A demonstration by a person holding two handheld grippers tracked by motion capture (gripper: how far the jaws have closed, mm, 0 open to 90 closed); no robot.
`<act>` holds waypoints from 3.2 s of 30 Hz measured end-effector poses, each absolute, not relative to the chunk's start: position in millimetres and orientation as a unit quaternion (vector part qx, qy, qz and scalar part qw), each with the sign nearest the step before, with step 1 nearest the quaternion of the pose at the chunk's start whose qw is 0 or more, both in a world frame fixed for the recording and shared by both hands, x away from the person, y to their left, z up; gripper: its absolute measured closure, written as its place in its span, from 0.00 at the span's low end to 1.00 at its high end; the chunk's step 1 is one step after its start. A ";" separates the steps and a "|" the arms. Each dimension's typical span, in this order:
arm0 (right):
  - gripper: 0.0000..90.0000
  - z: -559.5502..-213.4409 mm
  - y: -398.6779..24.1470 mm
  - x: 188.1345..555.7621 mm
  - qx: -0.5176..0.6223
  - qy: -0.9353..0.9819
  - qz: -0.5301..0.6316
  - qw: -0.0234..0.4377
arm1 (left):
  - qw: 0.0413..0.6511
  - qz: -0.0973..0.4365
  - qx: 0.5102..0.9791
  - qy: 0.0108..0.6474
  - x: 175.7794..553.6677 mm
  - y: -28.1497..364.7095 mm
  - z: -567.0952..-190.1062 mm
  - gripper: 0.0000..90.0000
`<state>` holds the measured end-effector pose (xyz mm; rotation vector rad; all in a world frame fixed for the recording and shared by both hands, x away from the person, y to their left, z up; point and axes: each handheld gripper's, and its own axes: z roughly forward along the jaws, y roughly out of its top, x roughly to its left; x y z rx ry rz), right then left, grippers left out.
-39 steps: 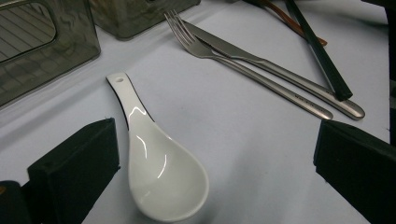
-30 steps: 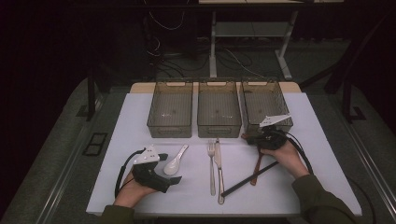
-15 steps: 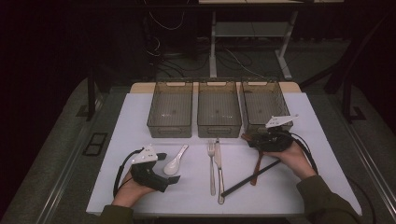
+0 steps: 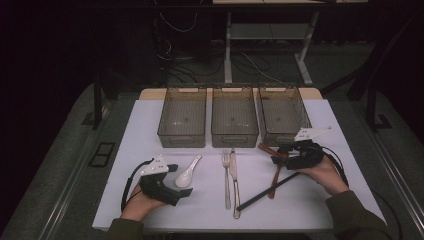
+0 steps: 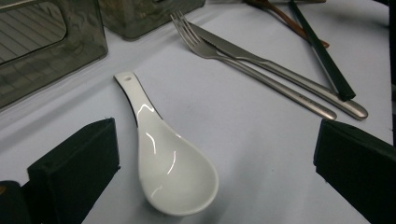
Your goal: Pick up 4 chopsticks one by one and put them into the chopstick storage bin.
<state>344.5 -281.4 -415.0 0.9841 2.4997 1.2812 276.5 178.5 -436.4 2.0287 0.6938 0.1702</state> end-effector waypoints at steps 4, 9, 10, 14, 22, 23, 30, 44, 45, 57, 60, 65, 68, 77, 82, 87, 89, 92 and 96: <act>0.37 -414.1 -287.0 341.2 0.331 0.835 0.431 0.085 | 0.476 0.069 0.830 0.281 276.2 178.0 -437.0 0.00; 0.35 -413.7 -293.8 338.7 0.332 0.835 0.430 0.086 | 0.479 0.069 0.829 0.280 278.6 175.9 -436.7 0.00; 0.34 -414.0 -295.6 338.0 0.334 0.834 0.430 0.087 | 0.479 0.069 0.829 0.280 279.0 175.2 -436.5 0.00; 0.32 -413.5 -302.7 331.4 0.342 0.833 0.424 0.095 | 0.478 0.071 0.831 0.276 279.6 174.1 -436.0 0.00; 0.30 -413.7 -316.3 321.8 0.341 0.834 0.422 0.097 | 0.478 0.073 0.831 0.275 278.3 174.1 -435.5 0.00; 0.30 -413.7 -316.3 321.8 0.341 0.834 0.422 0.097 | 0.477 0.073 0.831 0.277 278.0 174.2 -435.6 0.00; 0.31 -414.3 -331.7 318.9 0.350 0.833 0.418 0.097 | 0.476 0.074 0.831 0.279 275.3 174.5 -435.9 0.00; 0.35 -415.7 -350.6 323.5 0.352 0.843 0.393 0.105 | 0.474 0.078 0.830 0.285 270.6 180.1 -436.6 0.00; 0.41 -416.3 -351.9 324.8 0.352 0.843 0.394 0.104 | 0.473 0.077 0.830 0.285 270.6 180.1 -436.8 0.00; 0.72 -421.6 -349.4 331.5 0.348 0.853 0.377 0.097 | 0.475 0.077 0.830 0.283 270.9 179.6 -437.5 0.00; 0.78 -423.3 -347.1 332.5 0.348 0.856 0.370 0.097 | 0.475 0.077 0.830 0.282 270.8 179.2 -437.4 0.00; 0.83 -426.9 -345.3 335.2 0.345 0.862 0.362 0.089 | 0.475 0.076 0.830 0.282 270.5 178.6 -437.4 0.00; 0.85 -428.7 -345.5 337.1 0.347 0.862 0.360 0.089 | 0.474 0.076 0.831 0.282 270.5 178.5 -437.4 0.00; 0.86 -432.5 -340.9 341.4 0.339 0.865 0.359 0.089 | 0.474 0.075 0.831 0.282 270.7 178.3 -437.7 0.00; 0.86 -435.0 -338.8 343.1 0.338 0.867 0.357 0.085 | 0.473 0.075 0.831 0.282 270.9 178.3 -438.1 0.00; 0.86 -436.3 -338.7 344.2 0.338 0.868 0.353 0.084 | 0.473 0.075 0.831 0.283 271.0 178.4 -438.1 0.00; 0.86 -436.8 -339.0 344.7 0.338 0.868 0.353 0.084 | 0.473 0.075 0.831 0.282 270.9 178.6 -437.9 0.00; 0.86 -437.6 -338.8 345.3 0.337 0.869 0.353 0.083 | 0.473 0.074 0.831 0.283 270.9 178.6 -438.0 0.00; 0.86 -438.6 -338.6 346.1 0.337 0.870 0.350 0.083 | 0.473 0.074 0.831 0.282 270.9 178.6 -437.9 0.00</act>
